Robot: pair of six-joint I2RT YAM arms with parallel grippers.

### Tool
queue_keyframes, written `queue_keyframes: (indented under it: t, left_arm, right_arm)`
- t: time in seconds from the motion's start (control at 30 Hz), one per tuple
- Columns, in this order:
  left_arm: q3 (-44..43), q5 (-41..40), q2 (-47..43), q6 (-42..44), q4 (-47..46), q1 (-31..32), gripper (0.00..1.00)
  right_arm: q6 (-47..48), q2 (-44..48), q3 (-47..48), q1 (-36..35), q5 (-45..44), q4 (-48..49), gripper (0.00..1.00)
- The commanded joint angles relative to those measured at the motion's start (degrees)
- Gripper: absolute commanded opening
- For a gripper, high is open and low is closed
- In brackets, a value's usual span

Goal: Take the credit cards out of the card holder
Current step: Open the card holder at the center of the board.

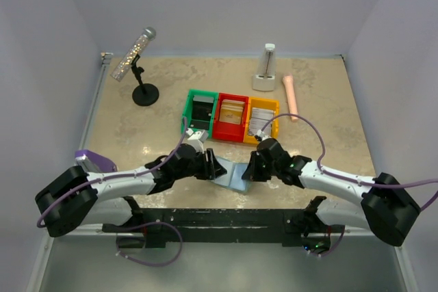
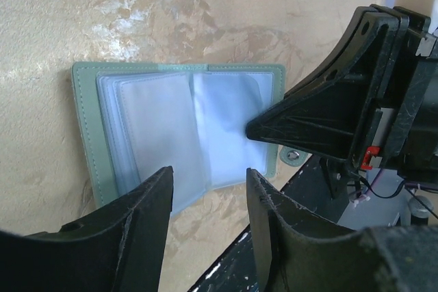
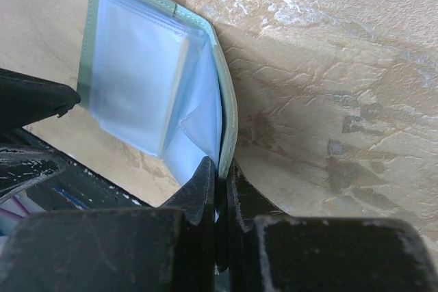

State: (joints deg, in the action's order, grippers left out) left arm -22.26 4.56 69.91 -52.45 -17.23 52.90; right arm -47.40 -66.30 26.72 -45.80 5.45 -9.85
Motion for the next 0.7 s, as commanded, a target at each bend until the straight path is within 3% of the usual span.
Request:
queue_keyframes:
  t: [0.0, 0.67]
  left_arm:
    - [-2.4, -0.4, 0.6, 1.7, 0.8, 0.3, 0.52]
    - [-3.2, 2.7, 6.2, 1.4, -1.2, 0.3, 0.52]
  right_arm:
    - [1.5, -0.1, 1.5, 0.0, -1.3, -1.2, 0.0]
    - [2.0, -0.4, 2.1, 0.1, -1.0, -1.5, 0.0]
